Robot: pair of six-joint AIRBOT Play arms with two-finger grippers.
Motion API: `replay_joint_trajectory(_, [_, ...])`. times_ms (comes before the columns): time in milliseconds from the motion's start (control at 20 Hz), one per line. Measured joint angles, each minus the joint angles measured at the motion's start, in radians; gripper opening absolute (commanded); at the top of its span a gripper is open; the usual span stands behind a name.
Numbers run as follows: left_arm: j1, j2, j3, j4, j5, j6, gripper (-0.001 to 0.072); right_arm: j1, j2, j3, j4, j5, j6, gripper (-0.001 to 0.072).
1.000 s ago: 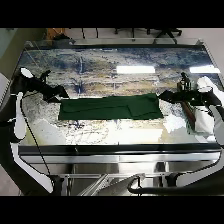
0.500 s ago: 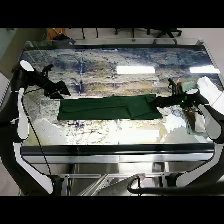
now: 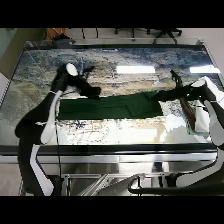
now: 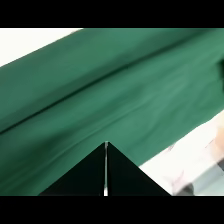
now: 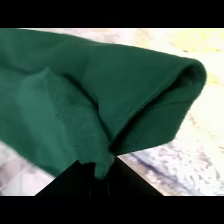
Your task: Fold the shirts.
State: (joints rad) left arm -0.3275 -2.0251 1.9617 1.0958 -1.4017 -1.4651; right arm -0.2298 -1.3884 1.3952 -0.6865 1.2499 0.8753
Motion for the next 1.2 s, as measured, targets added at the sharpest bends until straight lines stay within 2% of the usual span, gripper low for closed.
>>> replay_joint_trajectory(250, [-0.202,-0.109,0.0,0.001,0.171,-0.011,0.0011,-0.018,0.101,0.2,0.011,0.195,0.103,0.0025])
replay_joint_trajectory(500, [-0.289,-0.138,0.002,-0.016,0.288,-0.031,0.0011,-0.014,0.132,0.335,0.016,0.324,0.203,0.0025])
replay_joint_trajectory(650, [-0.269,-0.072,0.009,-0.073,0.286,-0.032,0.0011,0.011,0.133,0.358,0.016,0.351,0.24,0.0025])
replay_joint_trajectory(750, [-0.219,0.008,0.047,-0.12,0.22,-0.009,0.0011,0.047,0.133,0.364,0.029,0.352,0.259,0.0025])
replay_joint_trajectory(950, [-0.051,0.232,0.12,-0.217,0.102,0.024,0.0011,0.201,0.113,0.369,0.086,0.24,0.278,0.0026])
replay_joint_trajectory(1100, [0.114,0.421,0.113,-0.298,0.073,0.04,0.0011,0.4,0.043,0.37,0.114,0.064,0.278,0.0026])
replay_joint_trajectory(1200, [0.216,0.531,0.064,-0.333,0.068,0.06,0.0011,0.569,-0.048,0.37,0.124,-0.106,0.277,0.0043])
